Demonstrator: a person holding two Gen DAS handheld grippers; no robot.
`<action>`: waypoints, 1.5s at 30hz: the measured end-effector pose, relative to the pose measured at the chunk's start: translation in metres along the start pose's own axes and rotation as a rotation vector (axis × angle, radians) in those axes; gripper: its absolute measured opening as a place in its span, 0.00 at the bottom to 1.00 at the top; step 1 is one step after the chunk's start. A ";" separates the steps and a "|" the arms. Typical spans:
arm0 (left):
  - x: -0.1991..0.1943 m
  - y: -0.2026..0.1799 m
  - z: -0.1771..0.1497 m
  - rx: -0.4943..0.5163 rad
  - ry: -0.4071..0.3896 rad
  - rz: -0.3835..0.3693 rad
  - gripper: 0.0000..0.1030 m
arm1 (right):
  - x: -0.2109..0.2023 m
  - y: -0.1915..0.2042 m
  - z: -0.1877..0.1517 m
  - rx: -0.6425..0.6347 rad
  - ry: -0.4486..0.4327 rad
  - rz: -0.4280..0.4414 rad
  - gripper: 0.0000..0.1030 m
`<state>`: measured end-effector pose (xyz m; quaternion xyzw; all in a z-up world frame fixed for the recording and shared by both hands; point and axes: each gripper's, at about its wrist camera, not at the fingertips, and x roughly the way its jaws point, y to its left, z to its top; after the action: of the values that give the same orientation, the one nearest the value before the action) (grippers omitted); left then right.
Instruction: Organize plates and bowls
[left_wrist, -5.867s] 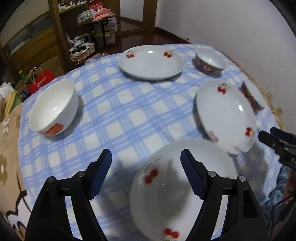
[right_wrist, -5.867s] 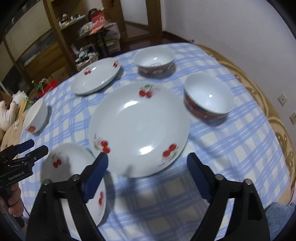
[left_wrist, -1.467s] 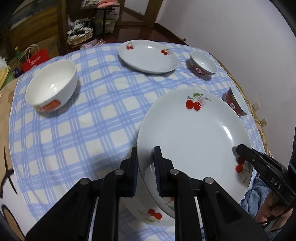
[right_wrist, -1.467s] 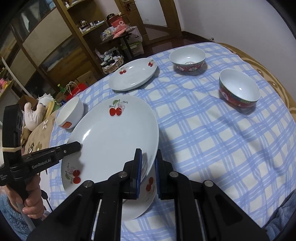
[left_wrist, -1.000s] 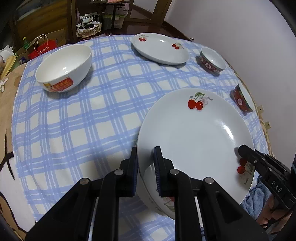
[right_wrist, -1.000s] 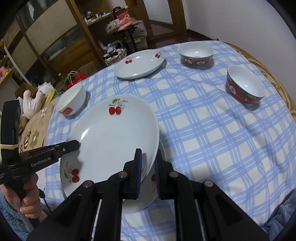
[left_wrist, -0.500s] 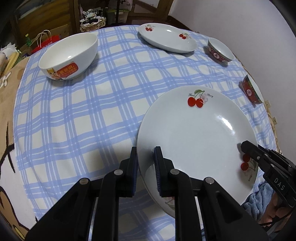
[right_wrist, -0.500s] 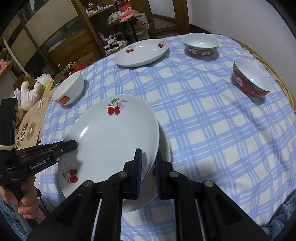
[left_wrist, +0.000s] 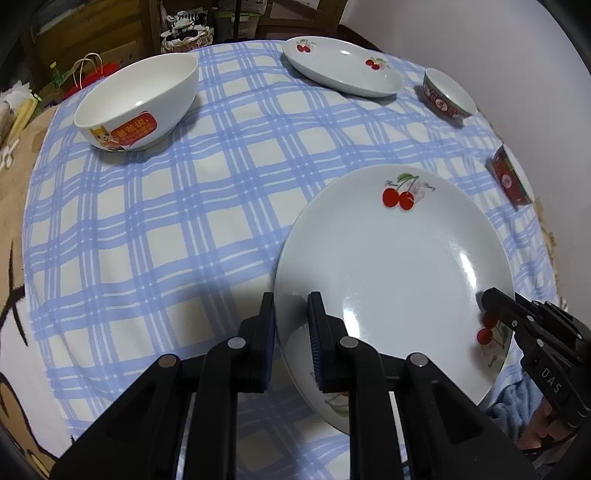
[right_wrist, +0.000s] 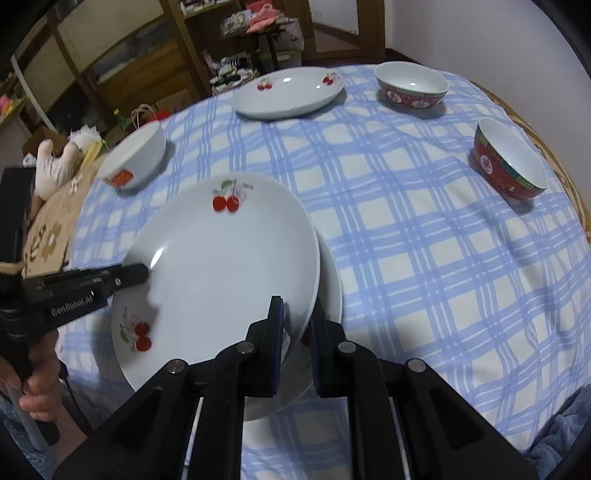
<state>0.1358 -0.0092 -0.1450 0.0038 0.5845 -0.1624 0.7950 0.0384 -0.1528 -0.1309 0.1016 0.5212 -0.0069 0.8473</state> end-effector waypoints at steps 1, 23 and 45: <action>0.001 -0.001 -0.001 0.010 0.001 0.013 0.16 | 0.002 -0.002 -0.001 0.004 0.009 0.003 0.13; 0.008 -0.009 0.001 0.034 0.021 0.001 0.16 | 0.009 -0.022 0.010 0.091 0.021 0.020 0.13; 0.005 0.002 0.000 -0.019 0.015 -0.012 0.16 | 0.015 -0.019 0.014 0.044 0.053 -0.034 0.16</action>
<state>0.1378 -0.0090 -0.1494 -0.0062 0.5919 -0.1617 0.7896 0.0555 -0.1731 -0.1408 0.1115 0.5449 -0.0304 0.8305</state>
